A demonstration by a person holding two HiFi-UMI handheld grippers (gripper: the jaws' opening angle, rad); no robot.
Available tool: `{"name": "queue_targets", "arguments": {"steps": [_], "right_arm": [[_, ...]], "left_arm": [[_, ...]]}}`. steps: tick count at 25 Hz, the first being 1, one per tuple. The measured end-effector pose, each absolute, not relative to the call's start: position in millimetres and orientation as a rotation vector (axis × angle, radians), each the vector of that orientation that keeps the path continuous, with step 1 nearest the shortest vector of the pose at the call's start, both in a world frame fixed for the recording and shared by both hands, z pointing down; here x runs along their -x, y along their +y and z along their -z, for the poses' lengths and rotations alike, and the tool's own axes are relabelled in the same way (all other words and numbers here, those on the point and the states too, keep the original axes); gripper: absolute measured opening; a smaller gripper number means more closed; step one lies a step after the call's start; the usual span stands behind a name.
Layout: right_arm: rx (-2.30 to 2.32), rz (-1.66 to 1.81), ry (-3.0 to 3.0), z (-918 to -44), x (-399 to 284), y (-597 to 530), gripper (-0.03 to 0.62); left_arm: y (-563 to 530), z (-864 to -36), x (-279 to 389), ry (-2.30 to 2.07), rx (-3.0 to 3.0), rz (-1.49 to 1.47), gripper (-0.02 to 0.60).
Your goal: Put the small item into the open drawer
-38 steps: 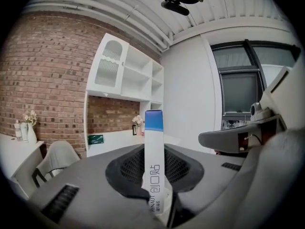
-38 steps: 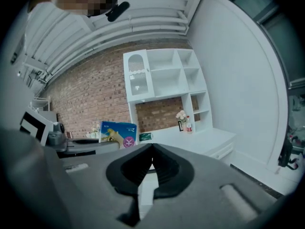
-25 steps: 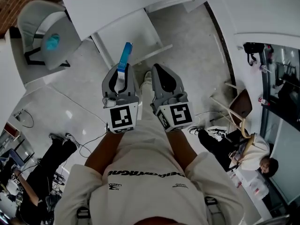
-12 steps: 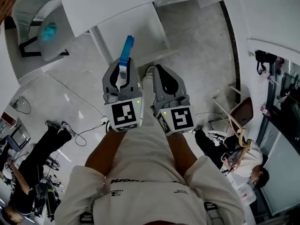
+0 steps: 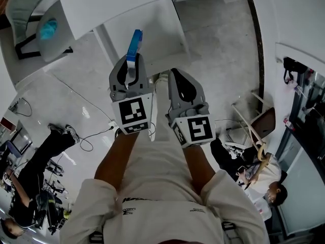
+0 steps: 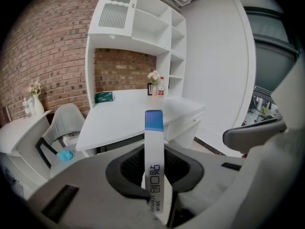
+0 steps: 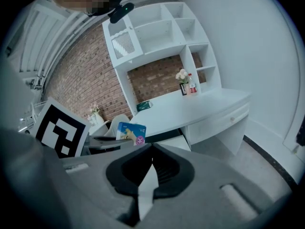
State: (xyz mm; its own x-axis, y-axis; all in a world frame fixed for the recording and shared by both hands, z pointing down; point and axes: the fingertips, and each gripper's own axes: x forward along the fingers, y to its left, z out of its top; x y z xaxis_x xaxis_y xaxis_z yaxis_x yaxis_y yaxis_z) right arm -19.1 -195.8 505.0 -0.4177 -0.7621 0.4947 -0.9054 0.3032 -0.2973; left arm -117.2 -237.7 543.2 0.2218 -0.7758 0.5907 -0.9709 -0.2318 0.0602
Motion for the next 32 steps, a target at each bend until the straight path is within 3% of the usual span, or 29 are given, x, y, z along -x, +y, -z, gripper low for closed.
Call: {"name": "queue_targets", "arguments": {"steps": [32], "right_arm": [[-1.506,-0.999,-2.215,-590,-1,-203,-0.005]], "left_arm": [[-282,-682,92,-1.457,-1.881,-0.855,0.071]]}}
